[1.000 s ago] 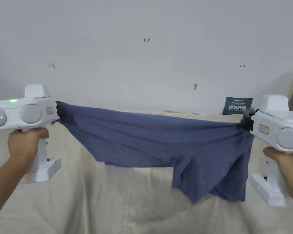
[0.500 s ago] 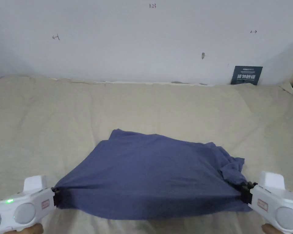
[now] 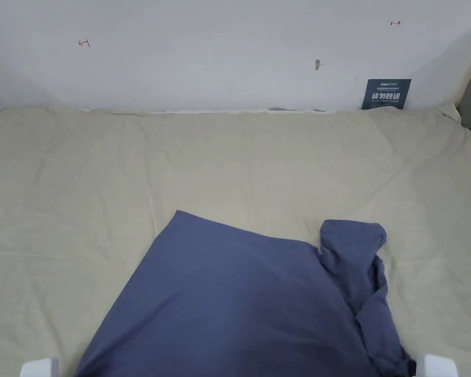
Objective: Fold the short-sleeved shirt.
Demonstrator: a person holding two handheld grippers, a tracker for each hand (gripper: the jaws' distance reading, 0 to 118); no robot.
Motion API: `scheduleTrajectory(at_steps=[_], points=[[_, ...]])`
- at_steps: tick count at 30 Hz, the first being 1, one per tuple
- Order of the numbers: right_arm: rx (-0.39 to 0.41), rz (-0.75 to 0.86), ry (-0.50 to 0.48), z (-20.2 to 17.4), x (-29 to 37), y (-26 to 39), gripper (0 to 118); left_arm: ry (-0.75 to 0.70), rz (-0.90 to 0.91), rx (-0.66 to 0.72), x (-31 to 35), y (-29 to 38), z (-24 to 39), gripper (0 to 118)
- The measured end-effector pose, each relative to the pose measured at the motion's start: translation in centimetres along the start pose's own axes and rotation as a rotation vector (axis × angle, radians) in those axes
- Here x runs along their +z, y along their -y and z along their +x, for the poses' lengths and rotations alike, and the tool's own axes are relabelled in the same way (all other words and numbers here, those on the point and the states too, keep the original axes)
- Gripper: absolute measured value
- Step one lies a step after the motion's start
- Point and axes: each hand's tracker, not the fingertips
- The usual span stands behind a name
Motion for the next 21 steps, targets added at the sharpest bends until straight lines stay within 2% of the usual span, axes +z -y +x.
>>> scheduleTrajectory(at_steps=[5, 6, 7, 8, 9, 10, 11, 12, 13, 18, 21], points=[[-0.022, 0.007, 0.022, -0.3, -0.3, -0.1, 6, -0.009, -0.002, -0.007, 0.4, -1.0, 0.6, 3], [-0.030, 0.004, 0.018, -0.2, 0.0, -0.5, 6, -0.007, 0.006, -0.014, 1.0, -1.0, 0.9, 5], [-0.043, 0.016, 0.008, -0.3, 0.8, -1.1, 13, 0.002, 0.019, -0.014, 1.6, -1.5, 1.1, 15], [-0.053, 0.049, -0.009, -0.5, 1.8, -1.6, 29, 0.022, 0.045, -0.008, 2.5, -2.0, 1.3, 30], [-0.050, 0.102, -0.017, -0.6, 2.9, -2.4, 52, 0.051, 0.101, 0.004, 3.6, -2.7, 1.6, 57], [-0.041, 0.160, -0.020, -0.7, 4.2, -3.3, 82, 0.077, 0.166, 0.012, 5.1, -3.4, 2.1, 94], [-0.034, 0.213, -0.026, -0.9, 5.4, -4.0, 99, 0.096, 0.216, 0.016, 6.2, -4.1, 2.6, 113], [-0.027, 0.279, -0.024, -1.7, 7.3, -4.9, 108, 0.122, 0.290, 0.014, 7.8, -4.9, 3.3, 118], [-0.018, 0.347, -0.014, -2.0, 8.9, -5.8, 110, 0.144, 0.369, 0.011, 9.5, -5.7, 4.1, 118], [0.025, 0.619, 0.010, -3.9, 15.9, -8.7, 110, 0.177, 0.668, -0.024, 15.8, -8.9, 7.8, 117], [0.048, 0.745, 0.010, -4.9, 18.7, -9.5, 109, 0.144, 0.852, -0.048, 18.1, -9.6, 10.1, 117]])
